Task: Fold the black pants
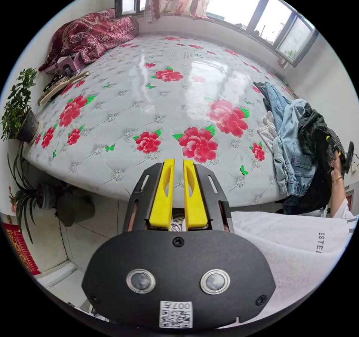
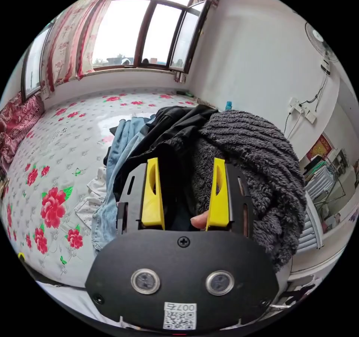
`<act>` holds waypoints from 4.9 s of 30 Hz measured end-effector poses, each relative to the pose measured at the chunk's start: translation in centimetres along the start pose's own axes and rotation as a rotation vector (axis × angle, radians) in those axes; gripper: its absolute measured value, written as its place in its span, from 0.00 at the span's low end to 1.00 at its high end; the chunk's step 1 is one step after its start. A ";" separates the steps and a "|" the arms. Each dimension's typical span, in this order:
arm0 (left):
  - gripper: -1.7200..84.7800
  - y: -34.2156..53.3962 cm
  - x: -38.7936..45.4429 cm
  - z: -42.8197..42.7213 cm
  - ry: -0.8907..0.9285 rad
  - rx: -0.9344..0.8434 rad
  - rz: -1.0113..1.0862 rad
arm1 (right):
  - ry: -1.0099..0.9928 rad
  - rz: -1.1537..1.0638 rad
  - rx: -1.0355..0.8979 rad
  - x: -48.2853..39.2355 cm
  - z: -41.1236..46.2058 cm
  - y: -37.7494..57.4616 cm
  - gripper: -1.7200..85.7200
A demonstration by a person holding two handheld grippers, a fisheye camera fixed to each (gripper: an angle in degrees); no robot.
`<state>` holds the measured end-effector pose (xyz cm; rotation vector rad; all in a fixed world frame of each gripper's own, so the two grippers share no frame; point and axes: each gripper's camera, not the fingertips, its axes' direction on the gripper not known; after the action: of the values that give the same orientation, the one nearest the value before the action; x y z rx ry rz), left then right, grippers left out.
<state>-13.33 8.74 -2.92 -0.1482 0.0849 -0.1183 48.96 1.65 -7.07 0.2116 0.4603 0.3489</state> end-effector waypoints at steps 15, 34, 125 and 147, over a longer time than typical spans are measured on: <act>0.09 -2.1 -12.0 -2.4 0.110 0.119 0.117 | -0.674 -0.310 0.446 -16.6 -19.5 1.0 0.02; 0.14 -4.9 -47.2 -1.8 0.074 0.102 -0.140 | -0.982 -0.886 -0.153 -61.8 -24.4 21.7 0.06; 0.01 -37.5 -40.4 21.4 -0.345 -0.286 0.147 | -0.403 -0.383 -0.325 -63.1 13.9 -10.1 0.07; 0.01 -44.0 -51.0 22.9 -0.118 -0.288 -0.113 | -0.453 -0.181 -0.356 -43.6 8.6 1.7 0.10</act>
<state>-66.56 -24.92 30.19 -0.4477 -0.0253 -0.2098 15.95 -14.13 18.17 -0.0991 -0.0338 0.1914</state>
